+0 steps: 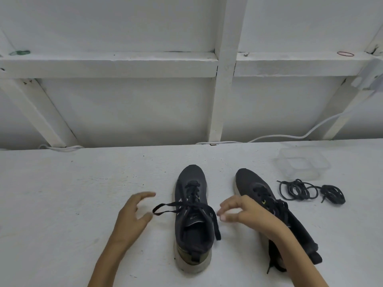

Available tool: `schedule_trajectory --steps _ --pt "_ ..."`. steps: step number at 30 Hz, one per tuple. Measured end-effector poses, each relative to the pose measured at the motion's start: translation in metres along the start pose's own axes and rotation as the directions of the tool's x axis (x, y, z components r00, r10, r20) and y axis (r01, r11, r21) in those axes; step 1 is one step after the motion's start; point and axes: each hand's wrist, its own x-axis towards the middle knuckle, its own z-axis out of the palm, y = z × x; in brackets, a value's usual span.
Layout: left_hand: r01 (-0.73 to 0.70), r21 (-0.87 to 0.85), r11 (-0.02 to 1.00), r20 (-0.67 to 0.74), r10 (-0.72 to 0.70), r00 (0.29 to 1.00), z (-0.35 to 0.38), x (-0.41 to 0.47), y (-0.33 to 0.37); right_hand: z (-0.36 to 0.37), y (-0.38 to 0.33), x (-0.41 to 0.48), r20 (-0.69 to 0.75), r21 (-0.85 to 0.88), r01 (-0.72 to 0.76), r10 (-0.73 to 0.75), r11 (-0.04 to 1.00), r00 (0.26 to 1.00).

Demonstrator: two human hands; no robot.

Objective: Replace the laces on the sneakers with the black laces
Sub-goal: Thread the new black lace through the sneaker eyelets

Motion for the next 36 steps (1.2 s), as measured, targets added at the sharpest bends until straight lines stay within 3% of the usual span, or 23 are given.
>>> schedule_trajectory --steps 3,5,8,10,12,19,23,26,29,32,36 --pt "-0.286 -0.010 0.958 -0.068 0.284 0.956 0.018 0.008 0.029 -0.001 -0.007 0.013 -0.123 0.126 0.047 -0.031 0.991 0.992" --pt "-0.348 -0.016 0.937 0.015 0.348 0.937 0.033 0.014 0.044 0.008 -0.015 0.020 -0.143 0.199 0.086 -0.058 0.976 0.988" --pt "-0.232 0.013 0.973 0.153 0.227 0.962 0.057 0.023 0.047 0.033 -0.024 0.028 -0.222 0.263 0.144 -0.086 0.954 0.971" --pt "-0.062 0.019 0.998 0.189 0.058 0.980 0.070 0.026 0.045 0.050 -0.026 0.034 -0.277 0.249 0.149 -0.077 0.957 0.958" --pt "0.032 -0.025 0.999 0.200 -0.026 0.979 0.081 0.023 0.040 0.064 -0.026 0.040 -0.271 0.299 0.128 -0.045 0.946 0.962" --pt "0.196 -0.311 0.930 0.173 -0.147 0.974 0.094 0.002 0.024 0.093 -0.019 0.037 -0.252 0.514 0.117 0.019 0.850 0.968" --pt "0.214 -0.436 0.874 0.157 -0.160 0.975 0.096 -0.004 0.023 0.101 -0.015 0.027 -0.246 0.607 0.129 0.030 0.784 0.969" --pt "0.220 -0.494 0.841 0.136 -0.175 0.975 0.096 -0.006 0.023 0.097 -0.014 0.018 -0.210 0.576 0.116 0.009 0.809 0.978" --pt "0.208 -0.515 0.831 0.131 -0.164 0.978 0.096 -0.008 0.020 0.067 -0.014 0.004 -0.065 0.503 0.022 0.012 0.864 0.998" --pt "0.207 -0.519 0.830 0.120 -0.169 0.978 0.096 -0.010 0.020 0.021 -0.018 -0.025 0.043 0.306 0.067 -0.084 0.950 0.996" --pt "0.219 -0.522 0.824 0.102 -0.194 0.976 0.095 -0.012 0.022 -0.038 -0.019 -0.060 -0.105 0.259 0.150 -0.127 0.954 0.986"
